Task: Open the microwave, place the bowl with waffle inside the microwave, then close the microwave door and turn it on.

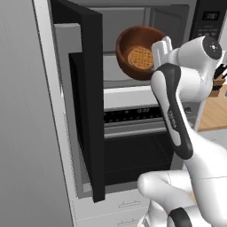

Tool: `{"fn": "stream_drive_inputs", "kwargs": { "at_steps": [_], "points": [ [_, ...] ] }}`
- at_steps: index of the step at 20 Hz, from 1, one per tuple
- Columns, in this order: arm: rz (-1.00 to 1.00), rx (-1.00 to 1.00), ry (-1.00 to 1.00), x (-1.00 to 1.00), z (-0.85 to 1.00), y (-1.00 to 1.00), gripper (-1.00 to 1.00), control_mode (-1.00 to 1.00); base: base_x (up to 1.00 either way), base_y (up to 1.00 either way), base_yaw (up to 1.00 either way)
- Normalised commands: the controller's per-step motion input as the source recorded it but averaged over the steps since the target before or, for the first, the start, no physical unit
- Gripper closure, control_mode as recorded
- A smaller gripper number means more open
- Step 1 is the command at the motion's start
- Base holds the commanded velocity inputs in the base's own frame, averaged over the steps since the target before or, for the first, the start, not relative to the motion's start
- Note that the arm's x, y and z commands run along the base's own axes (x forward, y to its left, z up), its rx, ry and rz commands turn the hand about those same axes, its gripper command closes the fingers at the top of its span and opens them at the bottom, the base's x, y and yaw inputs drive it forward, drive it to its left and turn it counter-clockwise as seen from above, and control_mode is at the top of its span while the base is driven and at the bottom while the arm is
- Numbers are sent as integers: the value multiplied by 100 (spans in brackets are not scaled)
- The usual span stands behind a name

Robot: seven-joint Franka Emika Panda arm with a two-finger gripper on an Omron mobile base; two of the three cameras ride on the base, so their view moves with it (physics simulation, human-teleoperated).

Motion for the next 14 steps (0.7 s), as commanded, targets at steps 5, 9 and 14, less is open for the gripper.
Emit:
{"fn": "stream_drive_inputs", "kwargs": {
  "at_steps": [5, 9, 14],
  "points": [
    [11, 0, 10, 49, 0, 1, 100, -100, 0, 0, 0],
    [7, 0, 3, 49, 0, 3, 100, -100, 0, 0, 0],
    [2, 0, 0, 50, 0, 7, 100, -100, 0, 0, 0]
  ]
}}
